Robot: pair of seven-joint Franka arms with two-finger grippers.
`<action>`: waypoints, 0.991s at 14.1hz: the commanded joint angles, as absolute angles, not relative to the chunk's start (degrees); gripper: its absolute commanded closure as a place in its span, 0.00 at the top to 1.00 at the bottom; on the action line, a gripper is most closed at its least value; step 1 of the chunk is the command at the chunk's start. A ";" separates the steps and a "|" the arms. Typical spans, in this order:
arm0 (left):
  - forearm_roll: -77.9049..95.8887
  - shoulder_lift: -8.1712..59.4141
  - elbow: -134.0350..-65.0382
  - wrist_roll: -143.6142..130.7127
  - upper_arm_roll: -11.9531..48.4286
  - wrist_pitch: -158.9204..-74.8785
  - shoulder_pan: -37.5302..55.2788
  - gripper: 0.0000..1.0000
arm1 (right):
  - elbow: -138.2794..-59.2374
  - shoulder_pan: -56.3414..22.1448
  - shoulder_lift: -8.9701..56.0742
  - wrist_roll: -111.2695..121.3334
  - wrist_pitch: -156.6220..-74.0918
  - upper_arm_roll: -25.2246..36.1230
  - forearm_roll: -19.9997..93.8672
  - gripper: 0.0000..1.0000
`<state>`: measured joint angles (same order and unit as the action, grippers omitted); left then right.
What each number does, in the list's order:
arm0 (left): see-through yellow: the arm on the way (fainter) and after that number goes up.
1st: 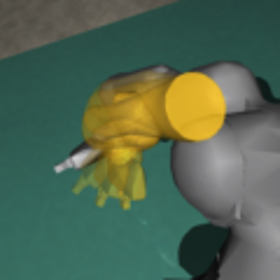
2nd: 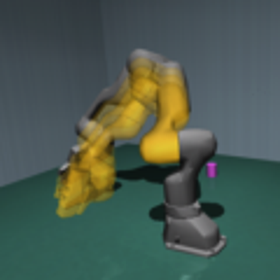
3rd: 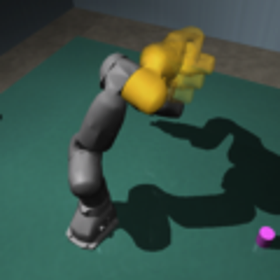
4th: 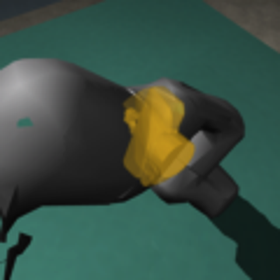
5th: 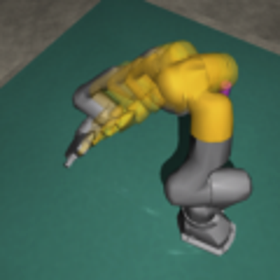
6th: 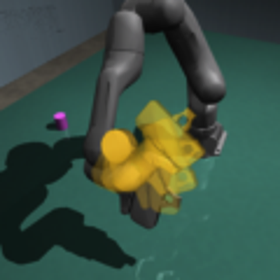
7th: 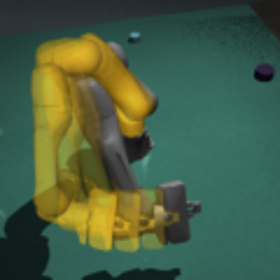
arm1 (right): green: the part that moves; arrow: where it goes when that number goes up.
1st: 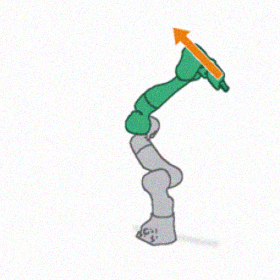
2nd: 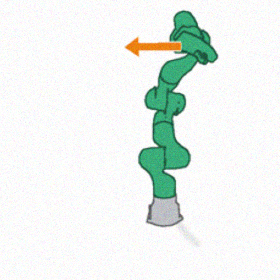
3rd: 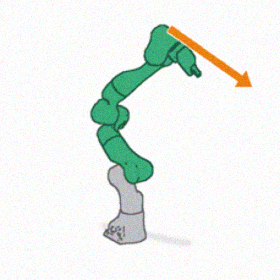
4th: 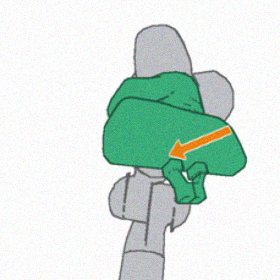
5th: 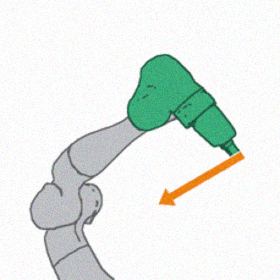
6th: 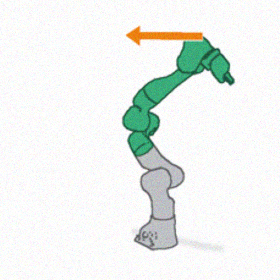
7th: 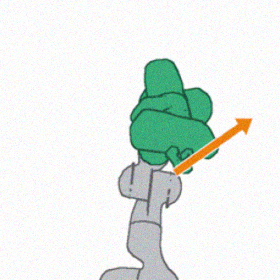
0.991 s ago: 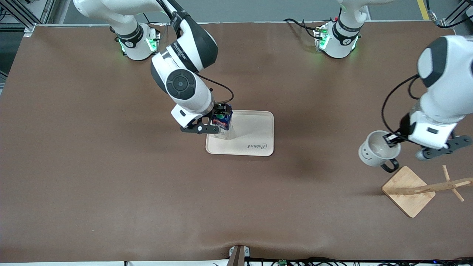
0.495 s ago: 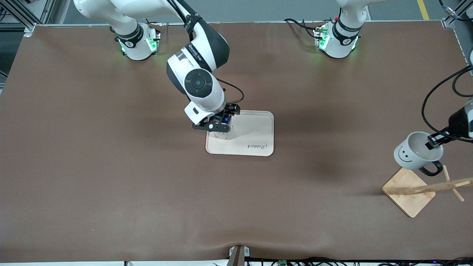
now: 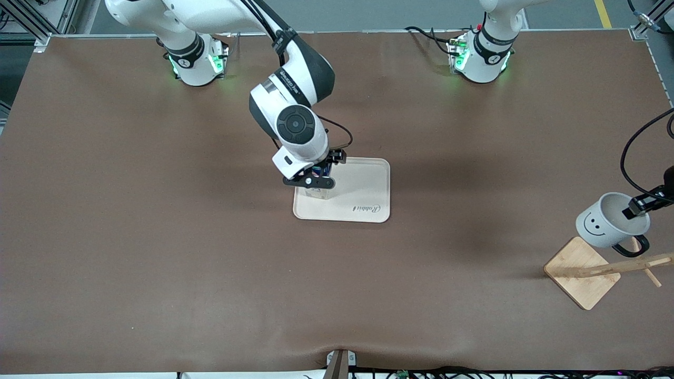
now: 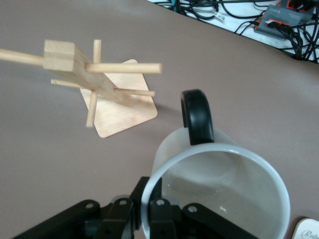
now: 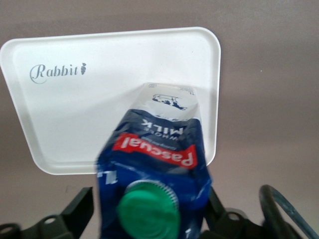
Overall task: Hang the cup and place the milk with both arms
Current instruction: 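Hang the mug handle on the wooden stand while the right gripper carries milk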
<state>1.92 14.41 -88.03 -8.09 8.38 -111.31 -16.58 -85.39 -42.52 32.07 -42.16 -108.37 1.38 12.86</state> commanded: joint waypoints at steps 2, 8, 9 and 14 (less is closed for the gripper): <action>3.08 17.31 -83.86 -5.81 8.79 -111.71 -17.49 0.00 | -84.56 -42.36 31.64 -42.46 -108.11 2.11 13.36 0.00; 3.16 18.98 -82.88 -5.54 8.79 -113.46 -18.19 0.00 | -72.27 -33.69 30.50 -45.53 -92.40 2.20 20.12 0.00; 3.16 19.07 -82.88 -5.54 8.79 -113.90 -18.19 0.00 | -71.55 -31.84 30.06 -45.35 -89.85 2.28 20.13 0.00; 3.95 20.04 -82.97 -5.01 8.79 -114.96 -19.77 0.00 | -78.29 -17.44 20.41 -29.75 -85.08 2.37 15.38 0.00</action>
<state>2.32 19.24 -84.19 -6.74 8.42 -114.76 -18.63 -72.51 -23.31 25.30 -36.59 -85.18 3.48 16.35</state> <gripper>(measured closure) 0.934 0.339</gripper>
